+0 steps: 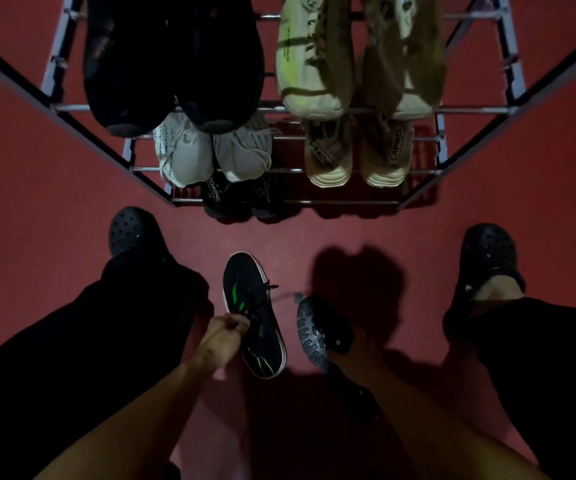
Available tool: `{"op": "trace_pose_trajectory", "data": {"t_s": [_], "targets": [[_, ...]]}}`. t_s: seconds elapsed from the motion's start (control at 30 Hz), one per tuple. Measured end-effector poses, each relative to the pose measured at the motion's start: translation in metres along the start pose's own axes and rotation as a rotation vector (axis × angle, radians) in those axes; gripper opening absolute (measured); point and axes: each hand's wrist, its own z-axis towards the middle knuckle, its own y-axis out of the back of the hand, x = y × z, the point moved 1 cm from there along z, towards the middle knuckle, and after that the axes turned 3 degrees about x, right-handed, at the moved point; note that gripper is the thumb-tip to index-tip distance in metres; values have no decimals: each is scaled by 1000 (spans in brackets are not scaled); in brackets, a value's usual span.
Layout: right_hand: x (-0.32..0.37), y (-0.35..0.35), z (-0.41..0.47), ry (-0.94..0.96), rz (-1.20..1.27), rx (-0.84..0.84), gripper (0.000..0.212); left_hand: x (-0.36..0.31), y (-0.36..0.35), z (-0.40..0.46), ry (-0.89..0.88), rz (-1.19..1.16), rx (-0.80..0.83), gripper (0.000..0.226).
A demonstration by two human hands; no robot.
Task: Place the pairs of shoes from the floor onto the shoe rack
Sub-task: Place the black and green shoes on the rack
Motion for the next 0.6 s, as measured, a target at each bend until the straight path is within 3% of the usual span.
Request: {"op": "trace_pose_trajectory", "data": {"t_s": [0.1,0.27,0.37,0.47,0.53,0.6], "targets": [[30,12,-25,-81,-117,-28,89,10,-12,-6,-51,79,-18,13],[28,12,-14,-138,-35,-80,84,11,-26,-15,-90,184,204,35],[24,14,-16,-135,-70,-60,89,12,-28,-15,-65,60,227,47],[31,17,-29,-57,-105,-19,94,0,-31,-16,49,-48,240,44],[42,21,-43,26,-124,-4,80,2,-33,-15,-31,149,275,45],[51,28,-52,100,-155,-123,65,0,-31,-15,-161,363,270,50]]}}
